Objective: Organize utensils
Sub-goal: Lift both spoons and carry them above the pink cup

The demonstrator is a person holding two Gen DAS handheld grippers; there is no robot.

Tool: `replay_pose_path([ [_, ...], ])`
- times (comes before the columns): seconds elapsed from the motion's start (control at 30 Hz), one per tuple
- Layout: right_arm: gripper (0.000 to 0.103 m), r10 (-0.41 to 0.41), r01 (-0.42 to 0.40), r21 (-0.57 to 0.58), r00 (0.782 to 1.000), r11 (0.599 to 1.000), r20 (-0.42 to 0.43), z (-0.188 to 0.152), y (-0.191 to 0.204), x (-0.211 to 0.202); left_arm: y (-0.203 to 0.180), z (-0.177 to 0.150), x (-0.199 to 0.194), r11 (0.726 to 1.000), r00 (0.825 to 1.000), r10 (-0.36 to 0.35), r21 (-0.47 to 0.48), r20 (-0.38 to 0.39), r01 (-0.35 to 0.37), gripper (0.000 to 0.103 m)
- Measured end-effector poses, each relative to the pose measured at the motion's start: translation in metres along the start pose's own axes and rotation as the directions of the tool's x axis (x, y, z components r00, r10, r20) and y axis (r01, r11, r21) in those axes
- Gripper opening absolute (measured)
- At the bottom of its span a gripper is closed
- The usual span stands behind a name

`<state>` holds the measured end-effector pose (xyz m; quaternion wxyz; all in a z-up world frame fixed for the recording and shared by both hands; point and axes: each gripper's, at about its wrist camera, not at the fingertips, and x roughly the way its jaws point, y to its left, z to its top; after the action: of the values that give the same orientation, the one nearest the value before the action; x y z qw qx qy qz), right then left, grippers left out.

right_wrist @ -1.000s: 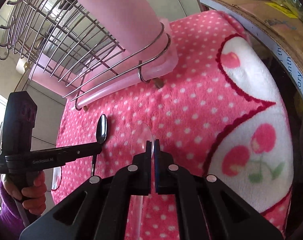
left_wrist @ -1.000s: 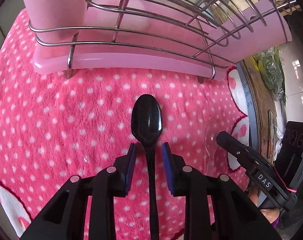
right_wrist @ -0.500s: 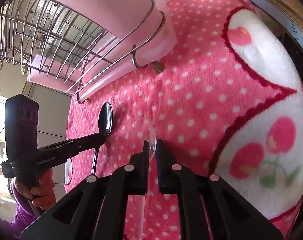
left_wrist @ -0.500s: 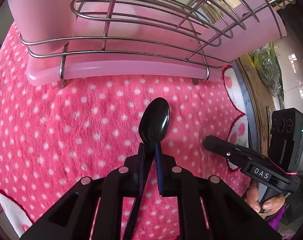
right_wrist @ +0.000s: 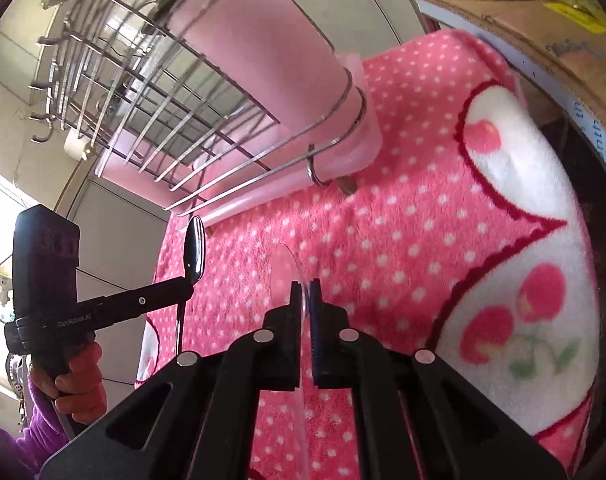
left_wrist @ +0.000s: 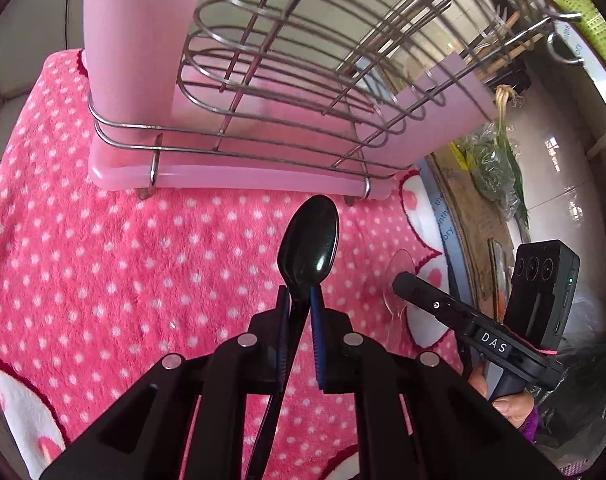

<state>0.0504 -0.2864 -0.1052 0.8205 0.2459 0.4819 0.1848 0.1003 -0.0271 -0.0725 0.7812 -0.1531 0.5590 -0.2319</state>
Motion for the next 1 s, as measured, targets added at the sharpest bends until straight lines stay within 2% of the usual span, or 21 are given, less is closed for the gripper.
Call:
replay_pose_path([
  [0.1,0.004,-0.001,0.007,-0.062,0.996,0.998,0.09,-0.001,0.018,-0.022,-0.001,-0.008,-0.028,0.999,0.996,-0.03,0.018,0.087,0.029,0.009],
  [0.2,0.004,0.013,0.004,-0.107,0.986,0.994,0.163,0.002,0.033,-0.04,-0.003,-0.014,-0.057,0.998,0.983,-0.063,0.031,0.173,0.059,0.009],
  [0.37,0.004,0.067,-0.022,-0.162,0.958,0.987,0.279,0.011,0.057,-0.072,-0.003,-0.018,-0.113,0.994,0.94,-0.104,0.049,0.324,0.092,0.009],
  [0.47,0.004,0.097,-0.029,-0.194,0.931,0.98,0.353,0.025,0.068,-0.095,-0.011,-0.01,-0.14,0.993,0.901,-0.12,0.055,0.418,0.107,0.009],
  [0.6,0.004,0.123,-0.021,-0.221,0.88,0.975,0.459,0.045,0.082,-0.127,-0.018,0.006,-0.176,0.993,0.832,-0.121,0.061,0.542,0.105,0.009],
  [0.77,0.004,0.155,-0.01,-0.244,0.797,0.97,0.584,0.083,0.096,-0.162,-0.024,0.036,-0.215,0.992,0.741,-0.125,0.065,0.66,0.109,0.009],
  [0.87,0.004,0.155,0.015,-0.248,0.742,0.969,0.652,0.103,0.103,-0.175,-0.027,0.052,-0.229,0.994,0.682,-0.105,0.066,0.724,0.083,0.009],
  [1.0,0.004,0.147,0.049,-0.246,0.682,0.968,0.717,0.128,0.107,-0.18,-0.025,0.07,-0.236,0.996,0.634,-0.087,0.046,0.768,0.08,0.009],
])
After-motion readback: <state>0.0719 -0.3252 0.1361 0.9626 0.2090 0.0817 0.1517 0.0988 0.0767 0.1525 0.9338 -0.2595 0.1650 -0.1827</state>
